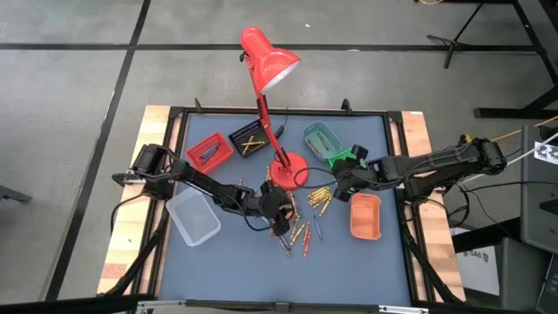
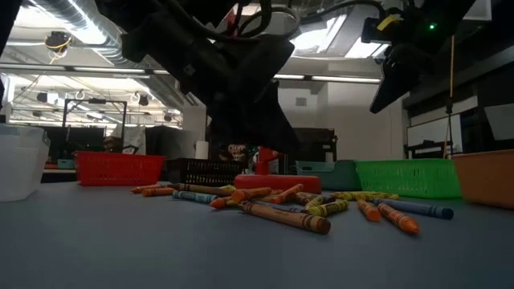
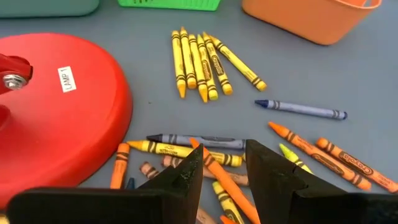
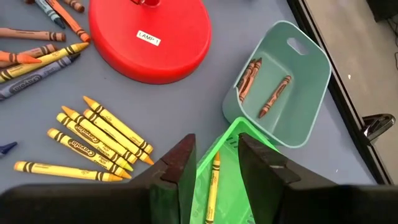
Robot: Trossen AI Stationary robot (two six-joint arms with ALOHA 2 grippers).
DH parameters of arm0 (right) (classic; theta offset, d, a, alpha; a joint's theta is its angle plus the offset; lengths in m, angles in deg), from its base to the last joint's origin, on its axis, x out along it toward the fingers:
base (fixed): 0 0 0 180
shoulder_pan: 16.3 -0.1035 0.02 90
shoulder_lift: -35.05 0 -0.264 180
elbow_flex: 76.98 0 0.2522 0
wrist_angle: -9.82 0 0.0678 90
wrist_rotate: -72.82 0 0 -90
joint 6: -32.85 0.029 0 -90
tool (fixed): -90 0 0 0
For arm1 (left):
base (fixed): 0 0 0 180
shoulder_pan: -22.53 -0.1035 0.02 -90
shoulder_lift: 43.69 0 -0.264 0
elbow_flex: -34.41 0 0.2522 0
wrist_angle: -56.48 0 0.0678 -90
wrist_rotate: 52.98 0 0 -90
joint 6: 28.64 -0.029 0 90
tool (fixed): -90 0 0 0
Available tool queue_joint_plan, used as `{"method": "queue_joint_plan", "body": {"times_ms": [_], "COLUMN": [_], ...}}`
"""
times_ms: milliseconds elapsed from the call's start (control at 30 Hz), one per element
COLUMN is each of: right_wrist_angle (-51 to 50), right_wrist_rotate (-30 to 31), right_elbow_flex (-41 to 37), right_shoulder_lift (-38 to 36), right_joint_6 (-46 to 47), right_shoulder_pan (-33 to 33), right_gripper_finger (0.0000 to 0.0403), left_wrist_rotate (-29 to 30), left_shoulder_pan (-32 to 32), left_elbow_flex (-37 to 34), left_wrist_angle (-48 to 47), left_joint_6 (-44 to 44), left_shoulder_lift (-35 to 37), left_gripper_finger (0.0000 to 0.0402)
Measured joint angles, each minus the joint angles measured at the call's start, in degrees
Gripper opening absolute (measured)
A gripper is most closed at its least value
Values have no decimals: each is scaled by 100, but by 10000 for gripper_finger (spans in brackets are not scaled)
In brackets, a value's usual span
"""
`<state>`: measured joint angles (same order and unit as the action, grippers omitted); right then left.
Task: Sort crayons
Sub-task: Put the orange crayon into the bottom left transparent bin
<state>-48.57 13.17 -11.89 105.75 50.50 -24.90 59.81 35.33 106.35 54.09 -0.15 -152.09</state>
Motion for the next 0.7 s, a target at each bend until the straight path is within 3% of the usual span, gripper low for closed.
{"method": "queue_joint_plan", "body": {"times_ms": [400, 700], "right_wrist_angle": [9, 12], "right_wrist_rotate": [-2, -4], "right_elbow_flex": [0, 0], "right_shoulder_lift": [0, 0], "right_joint_6": [0, 0], "right_shoulder_pan": [0, 0], "right_gripper_finger": [117, 117], "left_wrist_rotate": [192, 200], "left_shoulder_pan": [115, 111], "left_elbow_flex": [1, 7], "left_wrist_angle": [233, 283], "left_joint_6": [293, 293], "left_shoulder_lift": [-641, -699], "left_gripper_finger": [104, 104]}}
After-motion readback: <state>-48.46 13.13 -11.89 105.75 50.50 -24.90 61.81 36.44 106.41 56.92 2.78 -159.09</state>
